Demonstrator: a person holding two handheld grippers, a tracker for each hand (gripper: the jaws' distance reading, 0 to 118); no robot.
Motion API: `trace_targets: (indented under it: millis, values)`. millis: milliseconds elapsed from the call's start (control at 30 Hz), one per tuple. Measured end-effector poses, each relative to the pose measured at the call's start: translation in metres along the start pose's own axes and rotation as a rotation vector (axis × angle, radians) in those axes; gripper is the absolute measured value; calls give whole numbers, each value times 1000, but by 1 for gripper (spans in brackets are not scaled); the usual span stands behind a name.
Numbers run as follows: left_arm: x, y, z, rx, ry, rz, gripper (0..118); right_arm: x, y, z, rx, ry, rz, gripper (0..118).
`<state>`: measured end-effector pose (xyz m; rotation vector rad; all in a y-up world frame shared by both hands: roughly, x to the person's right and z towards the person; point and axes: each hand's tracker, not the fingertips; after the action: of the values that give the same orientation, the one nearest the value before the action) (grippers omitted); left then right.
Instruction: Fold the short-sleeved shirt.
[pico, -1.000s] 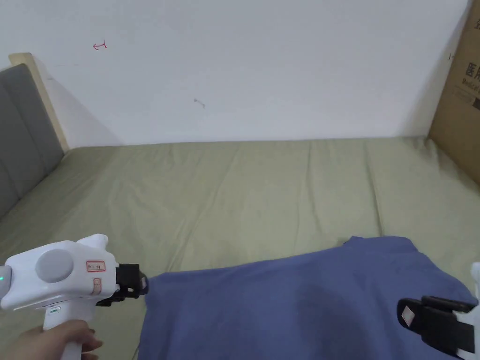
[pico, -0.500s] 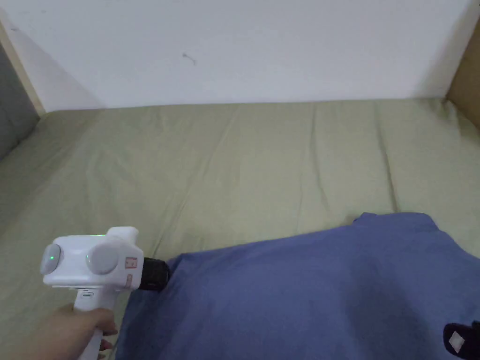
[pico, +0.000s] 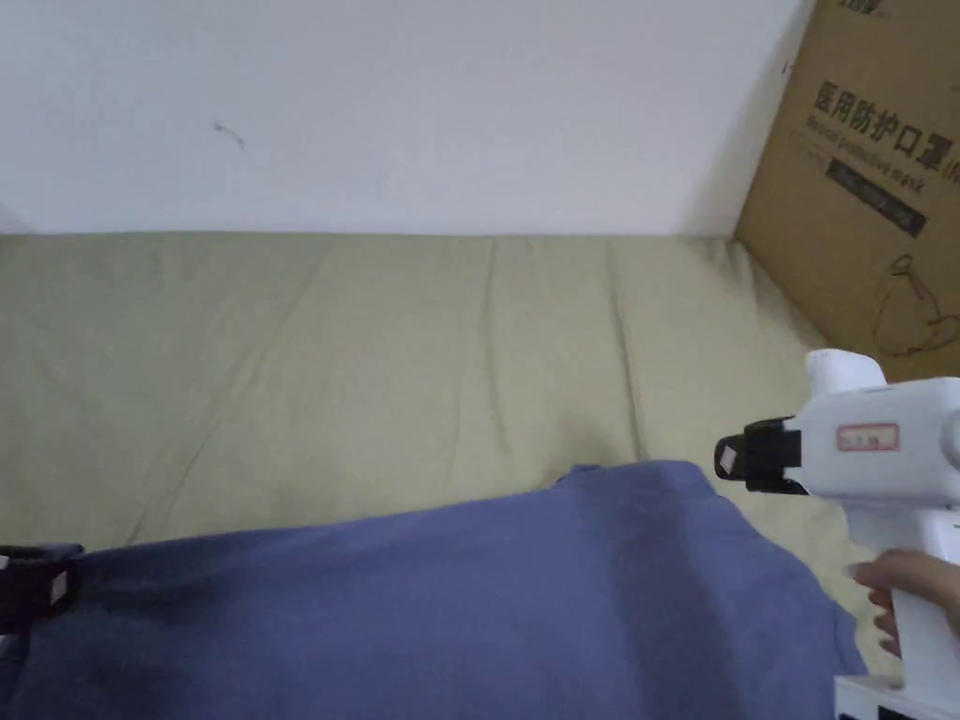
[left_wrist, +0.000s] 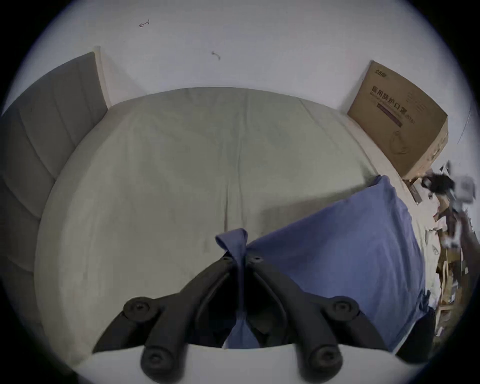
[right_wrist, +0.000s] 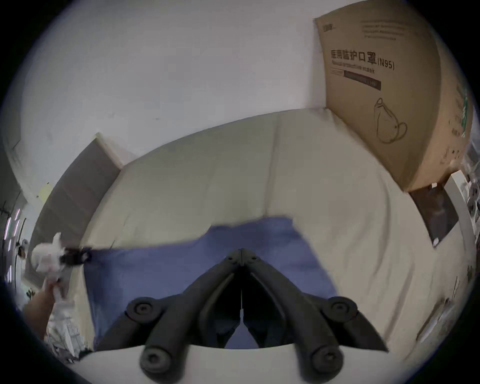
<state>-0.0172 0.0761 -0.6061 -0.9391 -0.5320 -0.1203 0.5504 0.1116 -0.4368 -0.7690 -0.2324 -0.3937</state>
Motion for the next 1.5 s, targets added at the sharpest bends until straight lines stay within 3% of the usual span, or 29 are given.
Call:
trace_targets:
  millis: [33,67,100,133,367,500,533,600,633,700,733,800,867,1067,1200,1500]
  values:
    - [0,0,2,-4,-5,-4,3,4,13,-15,-28,-24,2,36]
    - [0,1,5,-9,-9,-8,3,9,27,-35,-97,-39,-8,82]
    - [3,3,6,-12,-13,-8,3,14,36,-56,-193,-46,-15,112]
    - [3,4,6,-14,-18,-7,3,17,38,-69,-214,-49,-32,118]
    - [3,4,-4,-34,-17,5,3,27,35,-144,-369,-127,-48,115]
    - [-1,2,-9,-43,-20,29,3,33,23,-161,-435,-157,-83,106]
    - [-3,1,-10,-45,-24,40,3,30,19,-158,-428,-166,-65,94]
    - [-5,0,-9,-47,-33,56,3,25,21,-146,-383,-154,-4,86]
    - [-5,0,-10,-47,-34,58,3,24,23,-141,-368,-130,-3,65]
    - [-5,0,-5,-40,-37,70,3,19,22,-128,-344,-39,-34,2]
    - [-6,0,-1,-31,-47,83,3,13,20,-116,-316,-20,-41,3]
    - [-4,2,12,6,-47,102,3,2,19,-92,-252,-43,53,3]
    - [-4,5,29,42,-64,125,3,-5,20,-60,-185,-56,96,3]
    - [7,26,104,171,-77,137,3,-10,36,61,7,3,40,3]
    - [21,42,167,281,-96,121,3,-23,46,147,107,5,91,3]
    - [51,76,302,508,-97,58,3,-54,70,303,324,55,92,3]
